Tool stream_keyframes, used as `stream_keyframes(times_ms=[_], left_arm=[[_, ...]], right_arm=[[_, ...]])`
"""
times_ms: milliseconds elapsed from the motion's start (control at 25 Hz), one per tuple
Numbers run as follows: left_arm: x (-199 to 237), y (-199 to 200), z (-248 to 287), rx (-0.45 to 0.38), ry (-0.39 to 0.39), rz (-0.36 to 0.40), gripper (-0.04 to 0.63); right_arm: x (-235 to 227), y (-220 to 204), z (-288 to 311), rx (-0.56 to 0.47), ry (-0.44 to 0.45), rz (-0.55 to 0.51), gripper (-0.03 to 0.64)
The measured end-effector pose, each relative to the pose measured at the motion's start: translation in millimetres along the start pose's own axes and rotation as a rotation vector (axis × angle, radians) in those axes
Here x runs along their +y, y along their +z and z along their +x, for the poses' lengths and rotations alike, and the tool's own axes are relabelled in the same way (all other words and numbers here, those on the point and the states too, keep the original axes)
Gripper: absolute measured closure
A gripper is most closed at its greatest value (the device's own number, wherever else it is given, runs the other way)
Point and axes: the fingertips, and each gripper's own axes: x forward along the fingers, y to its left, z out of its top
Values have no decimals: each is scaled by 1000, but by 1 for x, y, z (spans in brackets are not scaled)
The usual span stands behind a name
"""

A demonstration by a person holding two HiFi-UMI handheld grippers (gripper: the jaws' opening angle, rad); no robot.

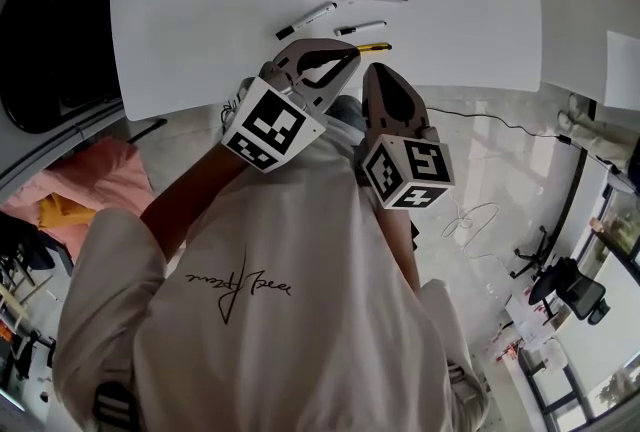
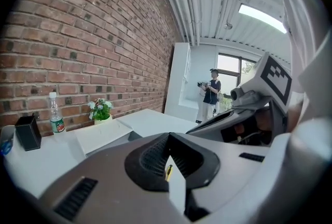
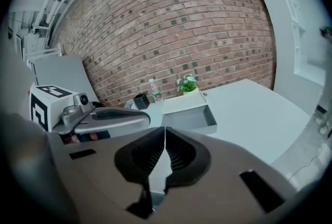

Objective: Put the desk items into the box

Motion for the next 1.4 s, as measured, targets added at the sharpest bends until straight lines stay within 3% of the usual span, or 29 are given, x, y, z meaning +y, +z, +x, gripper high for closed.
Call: stream_keyframes(times_ms=[200,520,800,1080,1400], left_arm=[[19,2,-3,-19,4,-36,595],[50,24,8,-60,19,-2,595],[68,17,16,-34,15,-20,594],[77,6,19,2,8,-49,595],[84,-3,24,27,-4,-86,594]], right_arm=[[3,9,10,-18,-9,6,591],[-22,42,24,-86,-75,0,591],[-40,55,39,-73,-73,-40,591],[-59,34,55,46,-53,-108,590],[-61,-5,76,248,54,-234,589]])
